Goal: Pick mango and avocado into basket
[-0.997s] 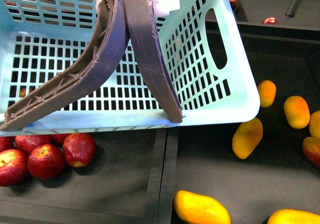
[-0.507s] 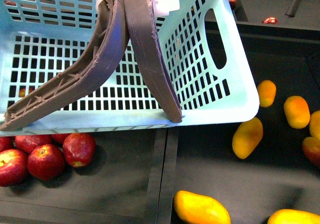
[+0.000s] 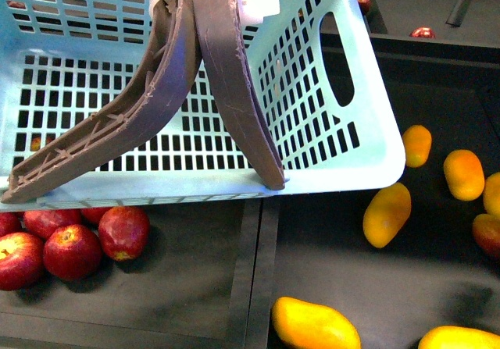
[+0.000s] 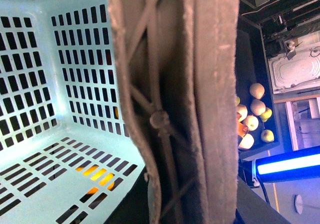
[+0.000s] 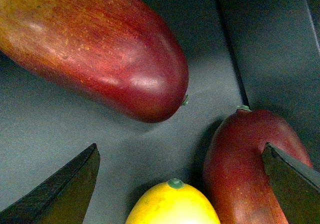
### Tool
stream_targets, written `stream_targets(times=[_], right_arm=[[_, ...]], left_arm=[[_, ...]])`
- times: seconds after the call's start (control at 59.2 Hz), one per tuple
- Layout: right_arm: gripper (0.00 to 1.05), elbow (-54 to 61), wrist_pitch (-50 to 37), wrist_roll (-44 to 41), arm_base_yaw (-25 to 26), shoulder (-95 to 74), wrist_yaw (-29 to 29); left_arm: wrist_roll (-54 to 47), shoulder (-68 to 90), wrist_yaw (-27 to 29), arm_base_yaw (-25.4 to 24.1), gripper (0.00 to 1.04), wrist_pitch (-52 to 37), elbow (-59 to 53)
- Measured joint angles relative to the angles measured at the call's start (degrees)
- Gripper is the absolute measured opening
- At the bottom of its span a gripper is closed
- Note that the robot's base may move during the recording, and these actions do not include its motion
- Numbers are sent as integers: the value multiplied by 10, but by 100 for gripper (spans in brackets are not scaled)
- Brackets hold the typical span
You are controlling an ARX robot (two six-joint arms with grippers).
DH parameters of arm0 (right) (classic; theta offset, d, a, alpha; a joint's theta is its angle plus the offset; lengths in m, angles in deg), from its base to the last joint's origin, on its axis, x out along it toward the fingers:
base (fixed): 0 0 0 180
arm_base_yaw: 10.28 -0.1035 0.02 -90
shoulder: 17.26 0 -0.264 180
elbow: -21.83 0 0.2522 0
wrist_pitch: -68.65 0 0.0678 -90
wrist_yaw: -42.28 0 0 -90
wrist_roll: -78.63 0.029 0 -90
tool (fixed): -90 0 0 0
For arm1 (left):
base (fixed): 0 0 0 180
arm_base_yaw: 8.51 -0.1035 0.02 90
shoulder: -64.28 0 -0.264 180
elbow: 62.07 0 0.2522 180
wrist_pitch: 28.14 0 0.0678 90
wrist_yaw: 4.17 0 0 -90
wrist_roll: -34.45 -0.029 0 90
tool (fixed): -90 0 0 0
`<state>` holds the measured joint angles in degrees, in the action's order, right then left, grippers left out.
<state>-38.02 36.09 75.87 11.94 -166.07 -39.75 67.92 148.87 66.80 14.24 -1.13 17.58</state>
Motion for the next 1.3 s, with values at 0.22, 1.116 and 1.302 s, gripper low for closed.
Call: stream_targets(times=[0.22, 1.116, 1.302], right_arm=[[97, 28, -12, 37, -26, 24, 6], [97, 37, 16, 91, -35, -24, 7], [97, 33, 19, 93, -40, -28, 7]], left_arm=[[0, 0, 0, 0, 17, 0, 0], [0, 0, 0, 0, 17, 0, 0], [0, 0, 0, 0, 17, 0, 0]])
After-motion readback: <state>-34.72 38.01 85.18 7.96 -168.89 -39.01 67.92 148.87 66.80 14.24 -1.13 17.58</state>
